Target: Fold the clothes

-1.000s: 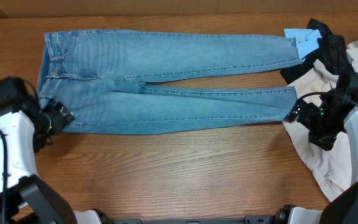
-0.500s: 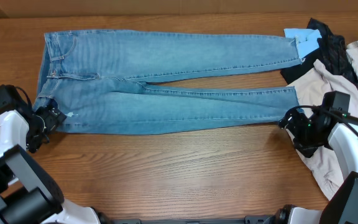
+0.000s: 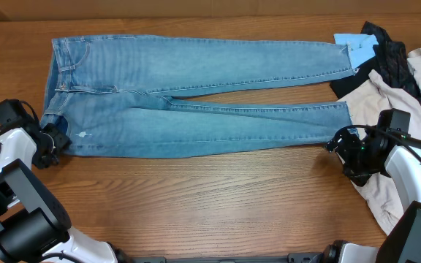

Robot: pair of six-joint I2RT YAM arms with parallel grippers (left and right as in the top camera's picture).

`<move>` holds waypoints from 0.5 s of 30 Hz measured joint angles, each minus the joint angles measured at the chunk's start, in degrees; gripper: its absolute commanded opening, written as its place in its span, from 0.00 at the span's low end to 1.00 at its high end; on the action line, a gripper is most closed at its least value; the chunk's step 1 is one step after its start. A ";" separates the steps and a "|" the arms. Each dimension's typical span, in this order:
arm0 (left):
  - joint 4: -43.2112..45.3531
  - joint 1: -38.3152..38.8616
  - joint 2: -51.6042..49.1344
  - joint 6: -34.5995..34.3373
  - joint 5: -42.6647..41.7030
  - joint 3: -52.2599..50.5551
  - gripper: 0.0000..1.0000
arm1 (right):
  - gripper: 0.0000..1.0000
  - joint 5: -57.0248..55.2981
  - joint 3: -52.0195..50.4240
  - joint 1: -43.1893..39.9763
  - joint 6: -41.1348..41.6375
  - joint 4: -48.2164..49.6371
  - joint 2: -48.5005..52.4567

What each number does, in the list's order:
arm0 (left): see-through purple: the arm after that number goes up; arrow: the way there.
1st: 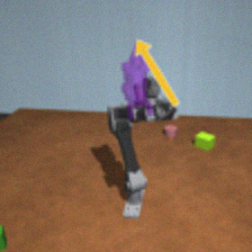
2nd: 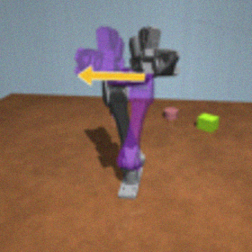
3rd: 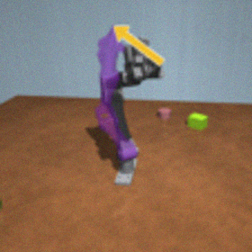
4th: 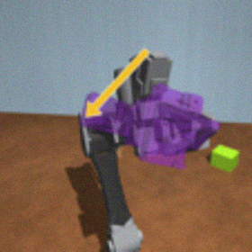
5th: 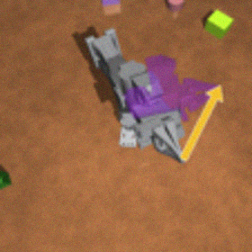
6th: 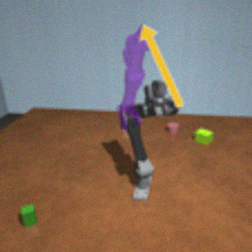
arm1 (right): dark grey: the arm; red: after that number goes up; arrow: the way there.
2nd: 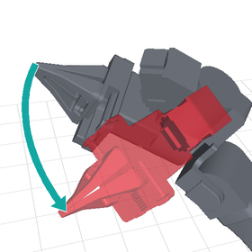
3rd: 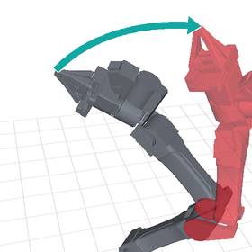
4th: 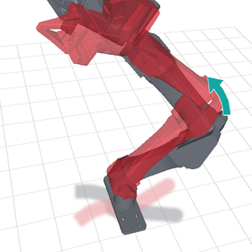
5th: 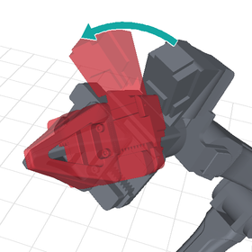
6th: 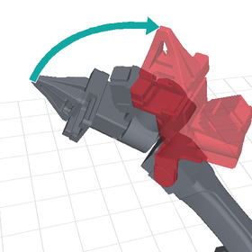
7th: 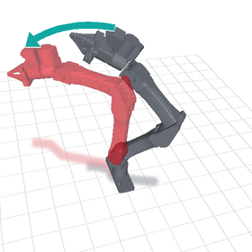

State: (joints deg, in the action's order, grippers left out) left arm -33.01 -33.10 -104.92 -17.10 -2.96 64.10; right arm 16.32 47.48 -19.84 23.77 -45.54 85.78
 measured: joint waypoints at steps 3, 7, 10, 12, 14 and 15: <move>-1.49 0.00 0.00 0.13 -0.02 0.00 0.04 | 0.88 -0.02 -0.02 0.00 0.02 0.17 0.00; -8.41 0.00 0.00 -0.33 -0.28 0.04 0.04 | 0.87 0.02 -0.04 0.00 0.13 2.01 0.00; -16.46 0.00 0.00 -1.01 -0.37 0.04 0.04 | 0.87 0.00 -0.04 0.00 0.17 3.91 0.00; -19.76 0.00 0.00 -1.09 0.24 0.00 0.04 | 0.87 0.00 -0.04 0.00 0.17 5.42 0.00; -20.35 0.00 0.00 -1.27 0.85 0.00 0.04 | 0.87 -0.02 -0.04 0.00 0.20 6.71 0.00; -20.28 0.00 0.00 -1.38 0.98 0.00 0.04 | 0.87 0.02 -0.04 0.00 0.24 7.91 0.00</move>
State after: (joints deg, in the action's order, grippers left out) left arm -53.30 -33.10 -104.92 -18.48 -1.98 64.10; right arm 16.34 47.44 -19.84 24.01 -37.63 85.78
